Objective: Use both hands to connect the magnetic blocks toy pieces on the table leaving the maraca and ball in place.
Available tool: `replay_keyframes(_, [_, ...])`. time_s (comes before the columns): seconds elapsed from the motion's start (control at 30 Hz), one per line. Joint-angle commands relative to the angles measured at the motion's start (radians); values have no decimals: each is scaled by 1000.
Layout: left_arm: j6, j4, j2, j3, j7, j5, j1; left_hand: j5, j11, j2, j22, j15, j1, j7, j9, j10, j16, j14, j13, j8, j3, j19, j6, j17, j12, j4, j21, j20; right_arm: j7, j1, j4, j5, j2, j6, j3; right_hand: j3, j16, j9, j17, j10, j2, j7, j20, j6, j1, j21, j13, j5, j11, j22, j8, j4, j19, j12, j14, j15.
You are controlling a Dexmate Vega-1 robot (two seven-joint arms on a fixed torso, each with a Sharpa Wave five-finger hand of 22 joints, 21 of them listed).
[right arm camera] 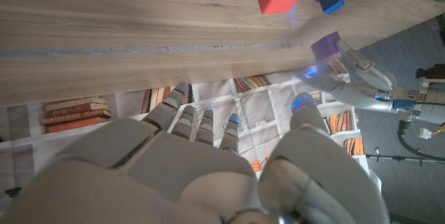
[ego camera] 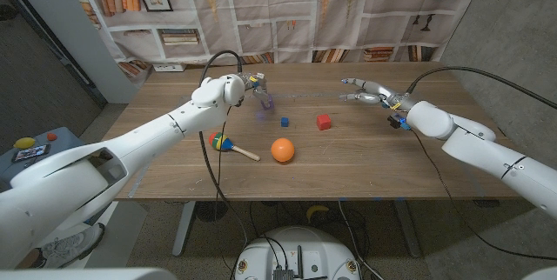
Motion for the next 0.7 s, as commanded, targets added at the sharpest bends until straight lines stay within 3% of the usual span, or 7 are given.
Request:
replay_keyframes(0.03, [-10,-4,7,-13,42,-21,26,7,-9,14,4,-2,2,-55,1,1,3,-1,3,-5,-5,8,58,3,1,1,-2,2,178,107,-139,-227,-48,-215,-94,15,-4,7,3,-32,-14,-4,23,-36,50,-4,5,1,10,3,2,-2,-13,-2,-20,22])
replay_keyframes(0.27, [0,-9,12,-10,37,-22,31,7,-4,16,4,-1,1,-51,1,3,2,-3,3,-8,-9,3,61,3,1,1,-5,1,248,150,-174,-330,-41,-253,-133,16,-1,10,4,-49,-40,-5,45,-61,77,-3,8,0,21,3,3,0,-21,1,-28,41])
replay_keyframes(0.43, [3,-13,15,-8,34,-22,33,8,-6,18,4,0,1,-50,1,3,2,-3,3,-10,-12,2,62,3,0,1,-5,1,282,172,-176,-372,-31,-249,-147,18,-2,14,7,-66,-57,-3,67,-65,96,-16,12,1,26,4,11,7,-81,4,-51,56])
replay_keyframes(0.7, [-2,-14,18,-10,41,-26,38,8,-7,20,4,-1,0,-50,2,5,2,-3,3,-12,-15,1,63,3,0,1,-5,0,377,225,-165,-440,-7,-233,-184,22,-1,18,12,-92,-67,7,67,-75,109,-20,17,3,33,4,18,17,-181,6,-83,77])
